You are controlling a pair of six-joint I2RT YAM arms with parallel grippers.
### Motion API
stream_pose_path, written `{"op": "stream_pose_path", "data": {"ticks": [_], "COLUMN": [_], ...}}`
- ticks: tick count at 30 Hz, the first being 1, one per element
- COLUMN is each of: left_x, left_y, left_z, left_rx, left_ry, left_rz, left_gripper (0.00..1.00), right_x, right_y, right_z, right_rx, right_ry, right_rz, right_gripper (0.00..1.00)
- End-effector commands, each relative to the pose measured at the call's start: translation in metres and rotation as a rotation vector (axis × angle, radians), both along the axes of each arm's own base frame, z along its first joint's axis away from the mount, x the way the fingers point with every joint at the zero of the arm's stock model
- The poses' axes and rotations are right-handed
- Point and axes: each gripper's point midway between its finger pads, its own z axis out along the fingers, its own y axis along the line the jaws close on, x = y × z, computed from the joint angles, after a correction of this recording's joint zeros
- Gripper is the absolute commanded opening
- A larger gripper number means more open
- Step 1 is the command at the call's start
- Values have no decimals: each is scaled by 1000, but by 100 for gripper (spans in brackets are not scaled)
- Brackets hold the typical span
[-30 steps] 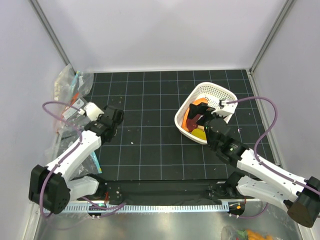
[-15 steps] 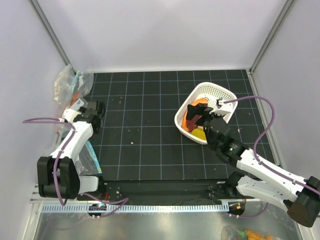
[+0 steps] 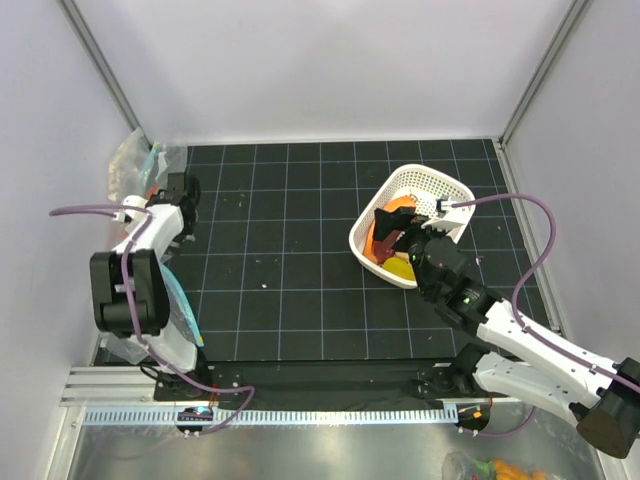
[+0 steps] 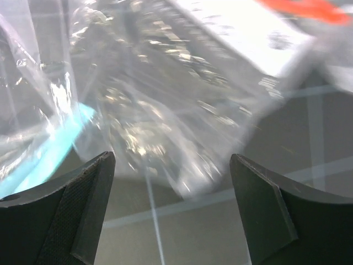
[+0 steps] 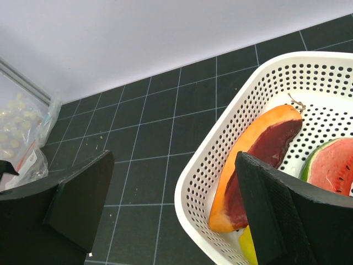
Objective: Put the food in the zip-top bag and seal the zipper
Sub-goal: Pick up the zipper food storage bag at the center of the board.
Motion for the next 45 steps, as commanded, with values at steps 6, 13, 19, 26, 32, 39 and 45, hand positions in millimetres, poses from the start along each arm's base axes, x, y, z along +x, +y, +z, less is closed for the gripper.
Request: {"op": "stream_pose_path", "data": {"ticks": [6,13,19,26,32,39,45], "left_x": [18,23,39,35,-5,-69,-86], "left_y": [40,15,-70,-193,-283,-329,-323], "left_z": [-71,-49,-54,-51,3,59,103], "left_rx": [-209,-154,-203,-278,-323,-34,53], "left_ry": [10,-46,-98,-65,-149,-248,-406], "left_rz": [55,-23,-208,-614,-948,-1304,-1433], "left_gripper": [29,0,0,0,0,0,0], "right_x": [-1,-1,1,5,6,7,8], "right_y": [-2,2,3,6,4,0,-2], "right_z": [20,20,16,8,6,5,5], "right_rx": [36,36,25,3,-15,-33,-57], "right_ry": [-53,-52,-43,-27,-23,-20,-20], "right_rz": [1,19,15,17,0,-18,-24], "right_gripper": [100,100,100,100,100,100,100]}}
